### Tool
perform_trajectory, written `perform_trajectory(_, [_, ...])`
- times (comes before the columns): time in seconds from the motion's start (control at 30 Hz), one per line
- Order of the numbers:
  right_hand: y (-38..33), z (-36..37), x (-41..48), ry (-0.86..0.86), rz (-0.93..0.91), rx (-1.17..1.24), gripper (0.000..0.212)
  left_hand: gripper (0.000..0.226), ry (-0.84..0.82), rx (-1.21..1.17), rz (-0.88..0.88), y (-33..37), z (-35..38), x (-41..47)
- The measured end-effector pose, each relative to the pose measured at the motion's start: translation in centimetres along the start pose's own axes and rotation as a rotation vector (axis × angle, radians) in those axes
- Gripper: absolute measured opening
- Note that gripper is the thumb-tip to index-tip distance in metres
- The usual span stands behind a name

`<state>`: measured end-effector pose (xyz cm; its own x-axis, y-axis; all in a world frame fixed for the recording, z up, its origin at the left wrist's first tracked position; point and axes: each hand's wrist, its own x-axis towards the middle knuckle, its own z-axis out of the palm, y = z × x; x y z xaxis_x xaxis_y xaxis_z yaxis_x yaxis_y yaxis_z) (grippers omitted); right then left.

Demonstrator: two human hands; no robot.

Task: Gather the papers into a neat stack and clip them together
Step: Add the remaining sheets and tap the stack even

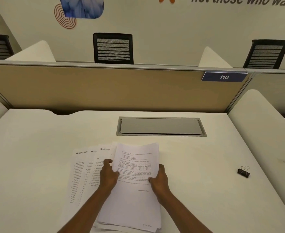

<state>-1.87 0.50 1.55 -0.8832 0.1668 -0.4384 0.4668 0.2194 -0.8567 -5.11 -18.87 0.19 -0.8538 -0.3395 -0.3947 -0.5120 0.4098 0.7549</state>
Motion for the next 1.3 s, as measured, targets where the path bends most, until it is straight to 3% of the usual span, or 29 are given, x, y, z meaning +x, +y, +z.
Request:
perform_trajectory(0.1, [0.2, 0.6, 0.0, -0.016, -0.037, -0.021, 0.049, 0.064, 0.018, -0.007, -0.027, -0.4, -0.4, 0.5])
perform_trajectory(0.33, [0.5, 2.4, 0.8, 0.115, 0.04, -0.243, 0.018, 0.033, 0.099, 0.49, -0.038, 0.1, -0.8, 0.5])
perform_trajectory(0.53, [0.8, 3.5, 1.8, 0.131, 0.13, -0.192, 0.022, 0.036, 0.06, 0.522, -0.101, 0.1, -1.1, 1.2])
perform_trajectory(0.83, [0.1, 4.4, 1.3, 0.13, 0.206, -0.134, 0.024, 0.043, 0.006, 0.31, 0.007, -0.6, -2.4, 1.9])
perform_trajectory(1.03, [-0.9, 4.1, 0.9, 0.151, 0.209, -0.168, 0.024, 0.06, 0.025, 0.13, -0.114, -0.4, -2.4, 1.6])
perform_trajectory(1.3, [-1.3, 3.6, 0.1, 0.089, 0.191, 0.096, 0.029, 0.047, -0.053, -0.059, -0.195, -1.2, -2.1, 2.7])
